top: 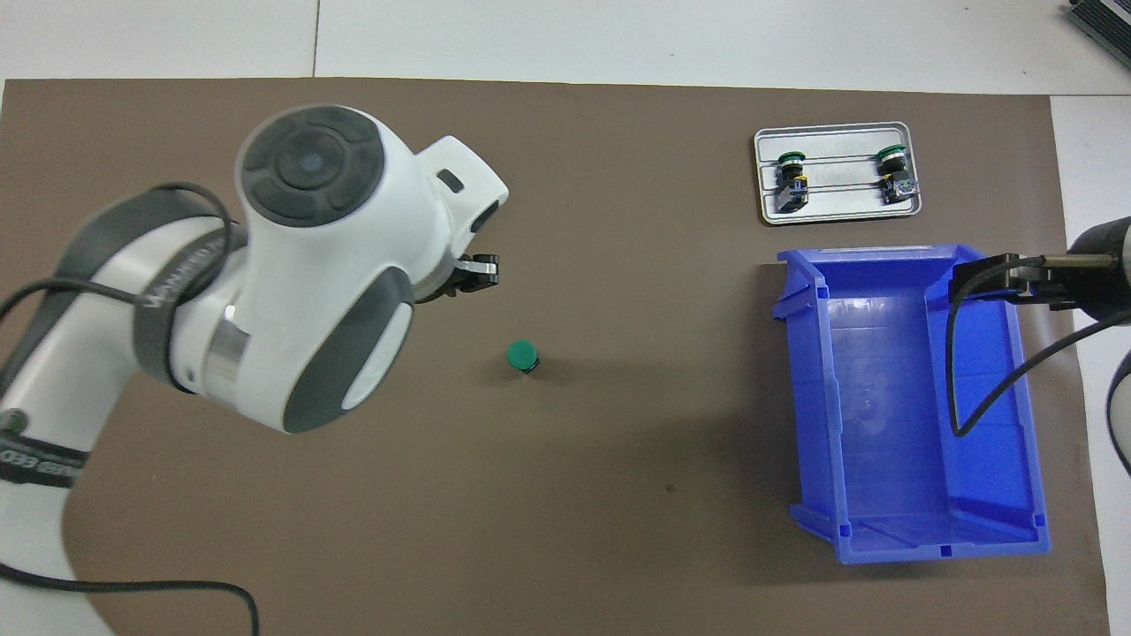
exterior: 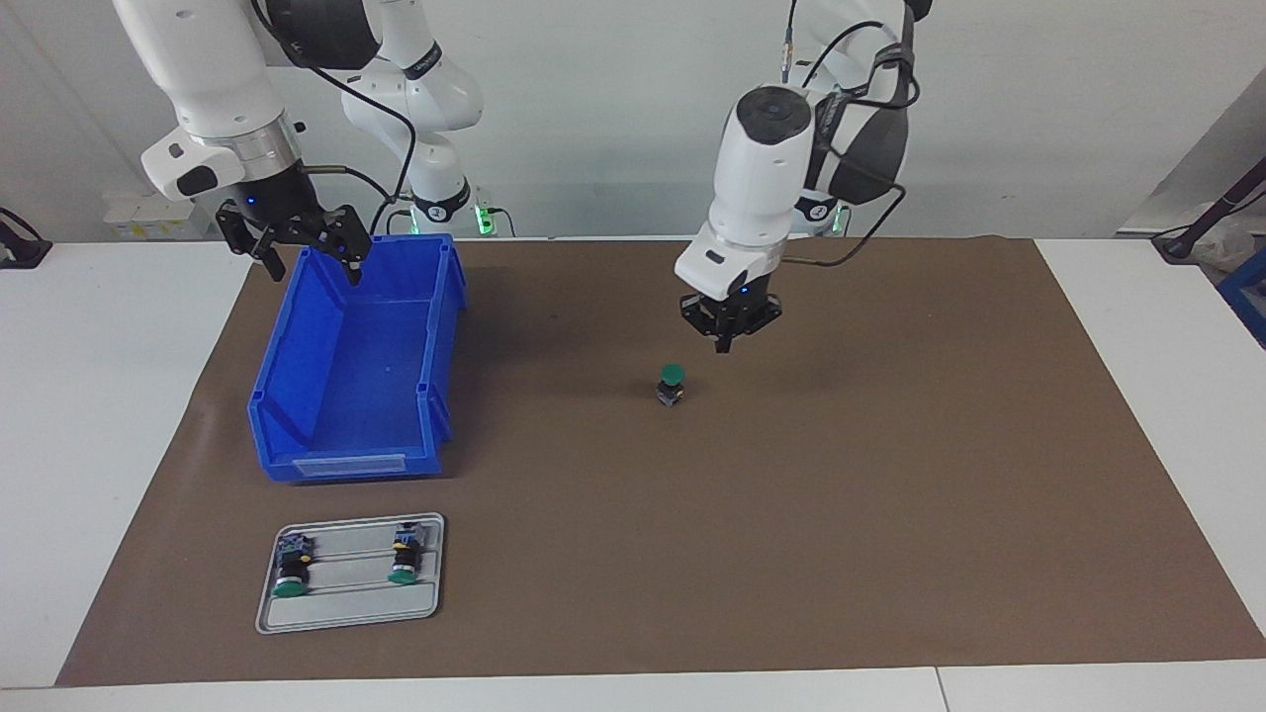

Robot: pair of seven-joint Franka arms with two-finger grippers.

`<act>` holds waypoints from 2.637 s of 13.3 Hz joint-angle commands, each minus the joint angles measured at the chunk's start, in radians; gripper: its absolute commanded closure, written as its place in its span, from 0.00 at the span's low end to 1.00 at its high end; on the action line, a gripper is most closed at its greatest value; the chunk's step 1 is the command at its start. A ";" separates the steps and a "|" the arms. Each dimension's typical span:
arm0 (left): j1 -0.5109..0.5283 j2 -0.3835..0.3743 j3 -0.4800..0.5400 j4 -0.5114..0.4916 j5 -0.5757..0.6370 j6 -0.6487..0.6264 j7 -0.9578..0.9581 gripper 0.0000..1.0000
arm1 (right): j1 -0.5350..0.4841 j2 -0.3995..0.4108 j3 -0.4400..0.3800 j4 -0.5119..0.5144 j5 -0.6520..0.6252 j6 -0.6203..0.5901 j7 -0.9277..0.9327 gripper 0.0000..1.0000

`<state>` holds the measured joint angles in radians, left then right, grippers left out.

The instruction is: Place and press button with both arms

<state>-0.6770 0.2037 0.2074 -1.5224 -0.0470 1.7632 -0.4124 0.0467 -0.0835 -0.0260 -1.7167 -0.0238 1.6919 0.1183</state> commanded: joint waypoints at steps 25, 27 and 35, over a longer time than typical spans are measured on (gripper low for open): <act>0.441 -0.310 -0.010 -0.262 0.041 -0.028 0.526 0.00 | 0.555 0.419 0.012 0.098 -0.044 0.373 1.188 0.07; 0.441 -0.303 -0.010 -0.243 0.039 -0.019 0.521 0.00 | 0.562 0.439 0.012 0.097 -0.033 0.410 1.222 0.08; 0.527 -0.279 -0.097 -0.110 0.039 -0.152 0.440 0.00 | 0.662 0.574 0.012 0.137 -0.031 0.433 1.322 0.09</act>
<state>-0.1882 -0.0920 0.1516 -1.6927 -0.0219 1.6709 0.0423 0.7110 0.4844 -0.0111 -1.5908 -0.0610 2.1239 1.4268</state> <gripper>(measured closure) 0.000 0.084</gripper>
